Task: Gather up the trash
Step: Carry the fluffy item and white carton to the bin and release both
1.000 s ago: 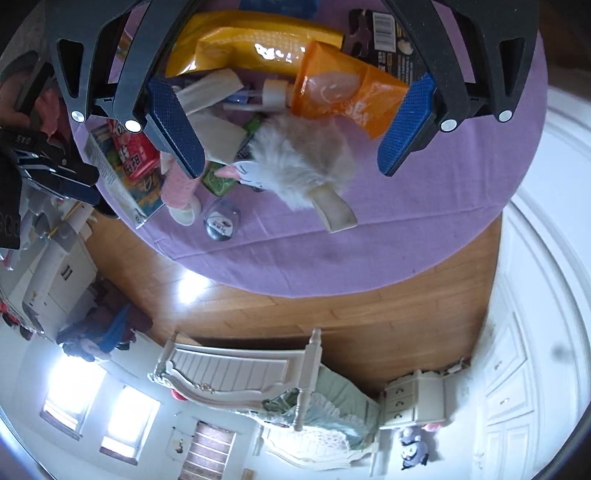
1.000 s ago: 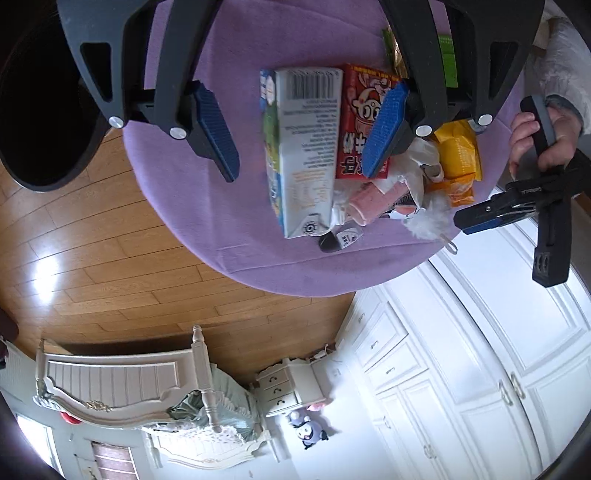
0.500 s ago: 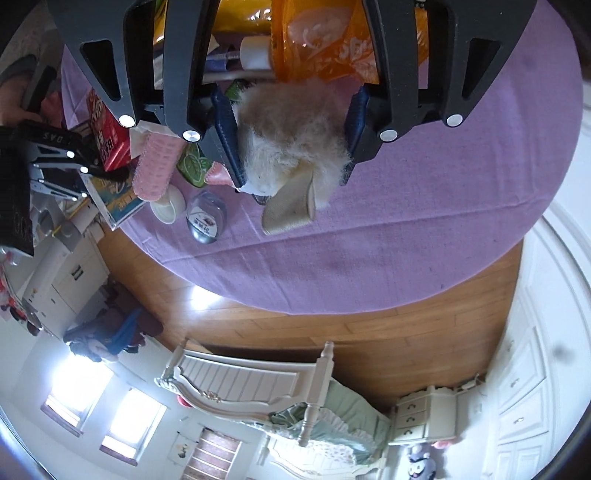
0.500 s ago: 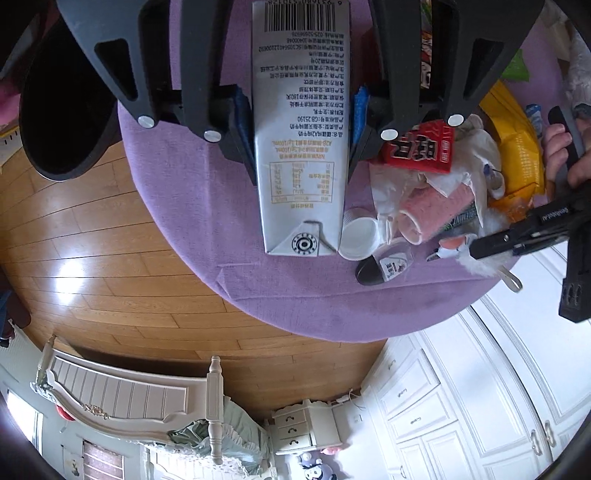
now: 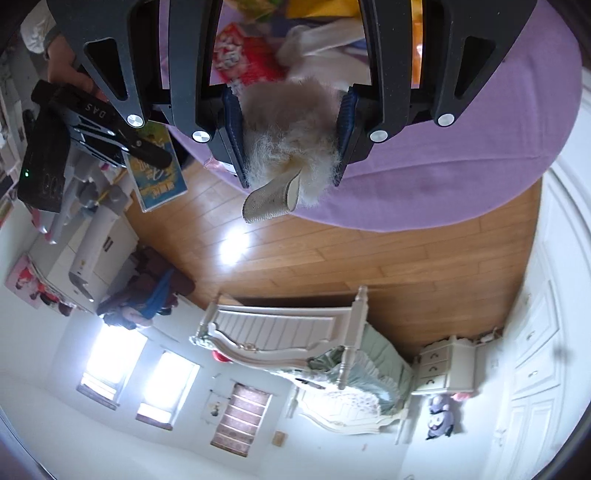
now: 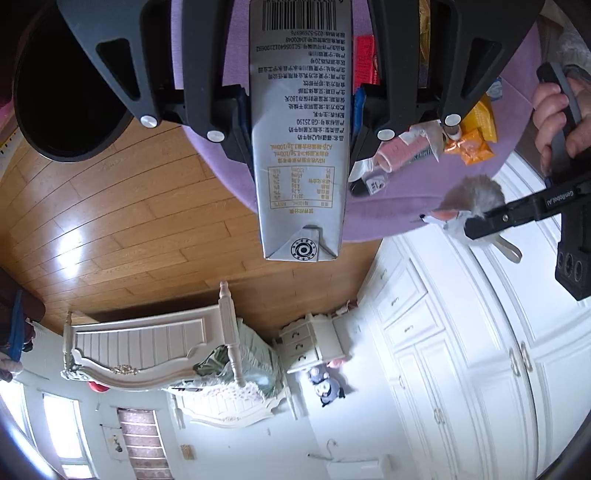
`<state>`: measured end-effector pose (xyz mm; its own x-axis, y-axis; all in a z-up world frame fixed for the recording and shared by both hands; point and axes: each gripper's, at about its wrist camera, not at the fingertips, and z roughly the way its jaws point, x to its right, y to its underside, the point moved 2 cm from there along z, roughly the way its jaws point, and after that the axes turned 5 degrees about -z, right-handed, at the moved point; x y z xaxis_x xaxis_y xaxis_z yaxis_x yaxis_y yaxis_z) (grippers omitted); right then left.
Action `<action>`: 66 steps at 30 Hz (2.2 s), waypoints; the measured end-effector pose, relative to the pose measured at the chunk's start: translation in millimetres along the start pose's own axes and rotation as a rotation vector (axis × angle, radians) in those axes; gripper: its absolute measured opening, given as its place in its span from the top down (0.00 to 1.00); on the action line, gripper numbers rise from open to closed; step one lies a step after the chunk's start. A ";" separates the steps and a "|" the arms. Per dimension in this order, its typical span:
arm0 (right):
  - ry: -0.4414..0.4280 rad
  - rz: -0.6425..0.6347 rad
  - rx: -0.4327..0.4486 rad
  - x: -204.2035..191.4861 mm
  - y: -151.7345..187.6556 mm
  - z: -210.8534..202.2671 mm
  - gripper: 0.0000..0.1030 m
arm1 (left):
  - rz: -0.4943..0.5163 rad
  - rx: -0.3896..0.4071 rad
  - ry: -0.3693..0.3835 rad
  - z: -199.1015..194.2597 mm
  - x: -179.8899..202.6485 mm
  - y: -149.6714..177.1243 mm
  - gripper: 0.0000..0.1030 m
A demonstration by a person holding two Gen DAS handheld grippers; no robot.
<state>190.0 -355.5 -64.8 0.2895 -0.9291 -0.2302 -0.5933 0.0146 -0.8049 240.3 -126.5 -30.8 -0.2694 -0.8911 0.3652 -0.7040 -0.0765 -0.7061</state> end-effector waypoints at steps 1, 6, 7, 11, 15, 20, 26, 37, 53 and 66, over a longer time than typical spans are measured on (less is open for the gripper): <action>0.015 0.015 0.016 8.8 -0.2 -7.2 0.63 | 0.012 -0.009 0.023 6.3 13.7 1.9 0.60; 0.091 0.105 0.061 64.4 5.5 -32.6 0.63 | 0.079 -0.074 0.122 51.5 86.0 19.9 0.60; 0.107 0.120 0.063 76.3 7.7 -36.6 0.63 | 0.090 -0.092 0.142 62.5 100.4 23.9 0.60; 0.162 0.194 0.054 120.2 25.7 -49.2 0.63 | 0.122 -0.157 0.200 100.4 141.0 41.5 0.60; 0.212 0.250 0.039 152.2 42.0 -51.6 0.63 | 0.136 -0.211 0.236 136.4 172.6 55.9 0.60; 0.251 0.316 0.014 187.4 66.1 -51.7 0.62 | 0.169 -0.273 0.245 178.7 206.2 74.7 0.60; 0.256 0.401 -0.016 221.5 96.0 -49.7 0.62 | 0.200 -0.348 0.235 220.7 235.1 95.5 0.60; 0.273 0.437 -0.038 247.0 119.0 -54.3 0.62 | 0.243 -0.405 0.222 252.0 261.4 116.2 0.60; 0.291 0.457 -0.070 238.8 114.2 -56.8 0.33 | 0.320 -0.331 0.209 221.5 267.1 104.8 0.20; 0.149 0.282 -0.073 140.3 63.8 -39.6 0.32 | 0.156 -0.146 0.129 73.9 142.6 54.9 0.20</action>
<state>163.0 -499.6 -126.8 -0.0038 -0.9364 -0.3510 -0.6882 0.2572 -0.6784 211.8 -290.8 -62.3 -0.4575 -0.8219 0.3393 -0.7322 0.1317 -0.6683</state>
